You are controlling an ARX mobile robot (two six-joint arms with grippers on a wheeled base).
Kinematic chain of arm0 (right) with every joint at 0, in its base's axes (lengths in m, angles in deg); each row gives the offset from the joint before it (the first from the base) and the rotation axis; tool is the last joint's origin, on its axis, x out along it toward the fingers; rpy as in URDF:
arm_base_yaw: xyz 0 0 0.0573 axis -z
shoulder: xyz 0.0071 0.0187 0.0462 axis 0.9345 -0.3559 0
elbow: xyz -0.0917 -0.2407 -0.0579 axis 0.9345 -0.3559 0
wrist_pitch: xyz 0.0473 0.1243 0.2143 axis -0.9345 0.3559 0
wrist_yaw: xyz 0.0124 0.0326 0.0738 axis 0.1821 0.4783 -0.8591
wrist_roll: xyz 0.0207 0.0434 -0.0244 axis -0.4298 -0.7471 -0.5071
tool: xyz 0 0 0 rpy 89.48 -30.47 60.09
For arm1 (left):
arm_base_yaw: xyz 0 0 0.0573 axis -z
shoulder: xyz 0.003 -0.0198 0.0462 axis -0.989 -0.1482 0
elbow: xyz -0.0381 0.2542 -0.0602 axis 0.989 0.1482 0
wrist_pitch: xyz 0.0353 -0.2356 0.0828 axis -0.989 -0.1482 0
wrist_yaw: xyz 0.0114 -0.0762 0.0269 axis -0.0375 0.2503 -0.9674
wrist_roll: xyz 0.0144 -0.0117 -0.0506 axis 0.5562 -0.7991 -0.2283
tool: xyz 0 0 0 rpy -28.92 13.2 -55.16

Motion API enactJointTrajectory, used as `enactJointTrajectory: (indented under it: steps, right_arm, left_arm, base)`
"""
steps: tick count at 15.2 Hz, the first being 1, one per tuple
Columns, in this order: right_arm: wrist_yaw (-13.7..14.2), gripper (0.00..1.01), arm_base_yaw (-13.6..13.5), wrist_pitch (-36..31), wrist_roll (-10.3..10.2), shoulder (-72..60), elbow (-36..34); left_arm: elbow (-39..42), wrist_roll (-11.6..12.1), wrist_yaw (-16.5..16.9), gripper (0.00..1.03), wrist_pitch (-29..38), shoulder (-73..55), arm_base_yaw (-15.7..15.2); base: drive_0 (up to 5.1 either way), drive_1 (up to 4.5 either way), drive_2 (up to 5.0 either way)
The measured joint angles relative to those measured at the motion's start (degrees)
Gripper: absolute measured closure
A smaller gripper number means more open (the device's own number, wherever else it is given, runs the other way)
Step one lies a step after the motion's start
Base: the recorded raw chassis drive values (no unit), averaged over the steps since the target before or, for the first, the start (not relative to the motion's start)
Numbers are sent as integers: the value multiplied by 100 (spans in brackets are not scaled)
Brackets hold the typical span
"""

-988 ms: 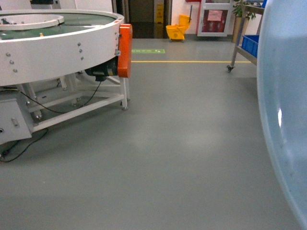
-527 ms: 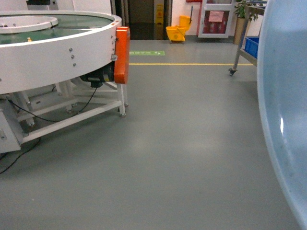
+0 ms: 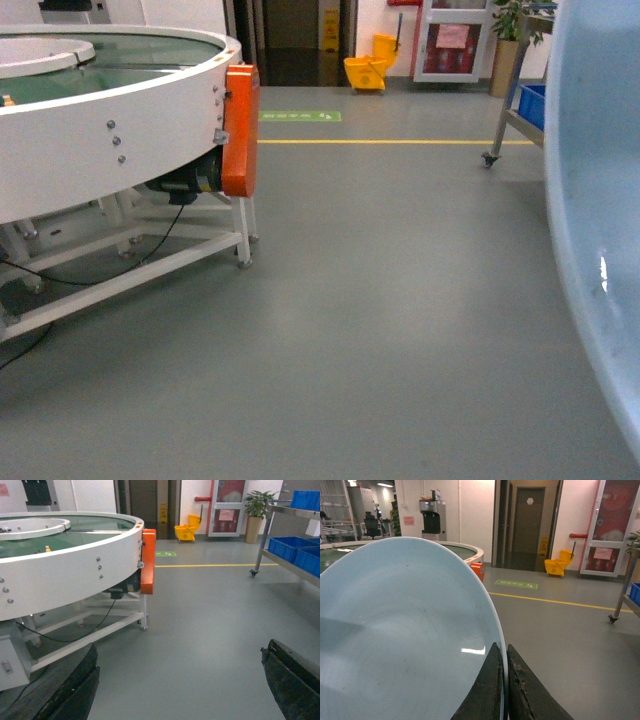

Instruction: Place blue tray on left shelf second layer neatly

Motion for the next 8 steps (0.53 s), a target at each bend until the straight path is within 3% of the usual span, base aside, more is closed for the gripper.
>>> enactJointTrajectory:
  steps: [8]
  right_arm:
    - [0, 99, 0, 42, 0, -11, -4]
  left_arm:
    - [0, -2, -2, 5, 17, 0, 0]
  base:
    - [5, 397, -388]
